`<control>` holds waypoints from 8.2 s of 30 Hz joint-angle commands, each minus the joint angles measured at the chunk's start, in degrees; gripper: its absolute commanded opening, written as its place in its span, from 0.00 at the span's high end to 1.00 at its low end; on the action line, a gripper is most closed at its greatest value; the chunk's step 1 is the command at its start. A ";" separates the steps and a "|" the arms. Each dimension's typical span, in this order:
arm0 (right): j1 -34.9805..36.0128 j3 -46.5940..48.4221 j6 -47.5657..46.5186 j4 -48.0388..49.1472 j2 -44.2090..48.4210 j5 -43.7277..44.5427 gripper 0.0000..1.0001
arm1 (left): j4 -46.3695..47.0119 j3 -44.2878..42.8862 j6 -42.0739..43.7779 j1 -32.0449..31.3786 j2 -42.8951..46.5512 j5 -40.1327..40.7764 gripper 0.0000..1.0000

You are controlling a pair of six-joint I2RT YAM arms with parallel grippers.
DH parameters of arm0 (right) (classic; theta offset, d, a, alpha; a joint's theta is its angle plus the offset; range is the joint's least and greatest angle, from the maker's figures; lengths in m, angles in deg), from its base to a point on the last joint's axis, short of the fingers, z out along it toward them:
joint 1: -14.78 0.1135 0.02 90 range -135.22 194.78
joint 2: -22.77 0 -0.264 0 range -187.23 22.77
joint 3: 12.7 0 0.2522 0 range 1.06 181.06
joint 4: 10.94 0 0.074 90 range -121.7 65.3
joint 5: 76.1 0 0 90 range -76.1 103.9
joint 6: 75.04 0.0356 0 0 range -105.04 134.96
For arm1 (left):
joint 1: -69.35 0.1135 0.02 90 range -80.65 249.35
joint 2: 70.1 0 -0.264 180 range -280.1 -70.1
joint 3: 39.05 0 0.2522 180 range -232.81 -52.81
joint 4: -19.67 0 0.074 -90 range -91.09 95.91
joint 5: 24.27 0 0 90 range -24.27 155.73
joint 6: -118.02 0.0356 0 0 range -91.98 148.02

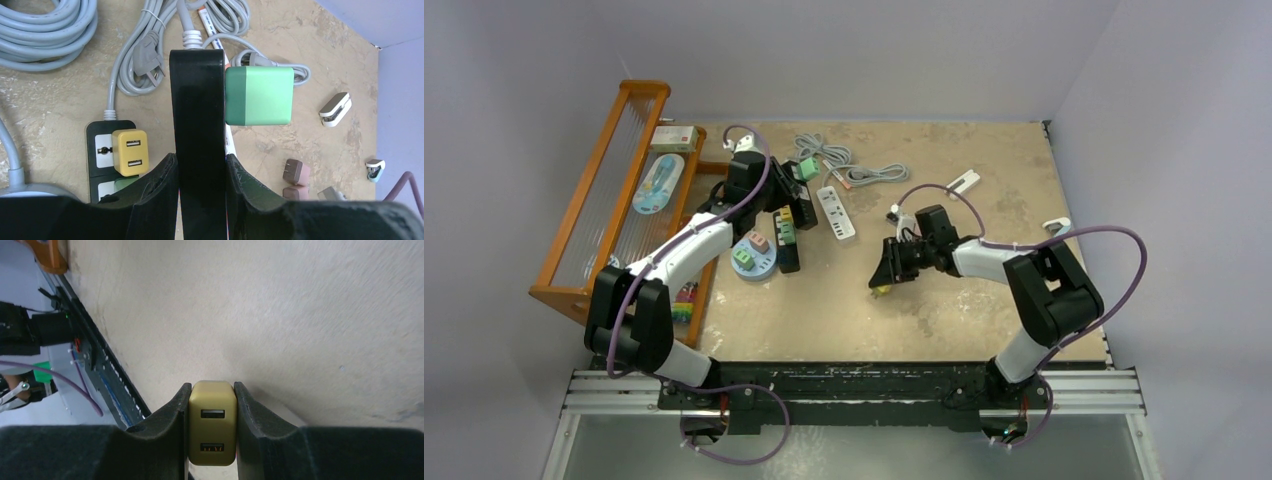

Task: Pull the plug off the socket

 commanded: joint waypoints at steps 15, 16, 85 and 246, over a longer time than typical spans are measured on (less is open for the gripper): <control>0.15 16.24 2.79 -3.74 -7.62 5.28 0.80 | 6.87 -0.26 -1.23 0.20 0.94 -1.58 1.00; 0.12 16.56 2.68 -3.67 -8.34 5.11 0.77 | 6.88 -0.20 -1.31 0.22 1.02 -1.68 1.00; 3.82 58.03 1.21 5.71 -26.45 3.58 0.35 | 9.26 -0.29 -0.95 -1.12 0.58 -7.97 1.00; 14.12 17.61 -12.42 -14.56 -3.10 23.27 1.00 | -30.38 -38.83 19.71 6.65 -16.43 10.83 0.08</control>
